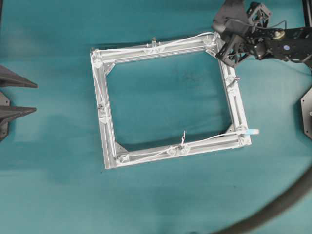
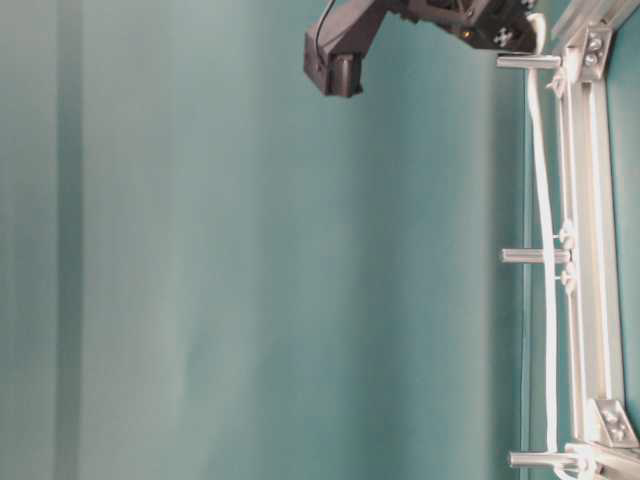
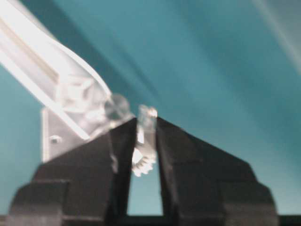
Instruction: Move the cable alternately left and right between 8 pins so it hooks onto each one.
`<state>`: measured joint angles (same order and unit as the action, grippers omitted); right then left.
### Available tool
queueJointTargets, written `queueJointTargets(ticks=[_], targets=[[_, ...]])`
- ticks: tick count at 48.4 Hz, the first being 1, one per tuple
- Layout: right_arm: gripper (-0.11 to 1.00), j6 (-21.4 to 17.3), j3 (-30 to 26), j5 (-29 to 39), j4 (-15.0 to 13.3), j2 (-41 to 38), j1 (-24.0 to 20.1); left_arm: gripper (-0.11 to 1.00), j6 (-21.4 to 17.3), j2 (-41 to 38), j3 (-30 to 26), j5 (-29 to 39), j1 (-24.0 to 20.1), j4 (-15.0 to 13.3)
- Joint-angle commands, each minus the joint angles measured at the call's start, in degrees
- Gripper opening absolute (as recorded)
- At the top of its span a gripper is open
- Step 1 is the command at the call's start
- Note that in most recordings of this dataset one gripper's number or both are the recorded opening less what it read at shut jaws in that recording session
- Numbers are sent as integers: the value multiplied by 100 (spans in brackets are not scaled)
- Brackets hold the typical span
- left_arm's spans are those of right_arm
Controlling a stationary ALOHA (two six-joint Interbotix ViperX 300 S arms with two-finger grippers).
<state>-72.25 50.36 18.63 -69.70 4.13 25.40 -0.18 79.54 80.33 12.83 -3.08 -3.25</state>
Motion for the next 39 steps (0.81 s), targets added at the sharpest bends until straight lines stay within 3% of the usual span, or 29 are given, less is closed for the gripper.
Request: queueJointTargets(ticks=[1, 8, 13, 39], targets=[[14, -229, 18, -360, 79, 193, -44, 69, -26, -44, -62, -26, 18, 9], [14, -659, 114, -879, 167, 202, -79, 68, -26, -44, -62, -35, 18, 9], [14, -782, 141, -896, 185, 202, -88, 69, -26, -44, -62, -35, 18, 9], [14, -791, 141, -817, 439, 246, -97, 69, -26, -44, -62, -26, 18, 9]])
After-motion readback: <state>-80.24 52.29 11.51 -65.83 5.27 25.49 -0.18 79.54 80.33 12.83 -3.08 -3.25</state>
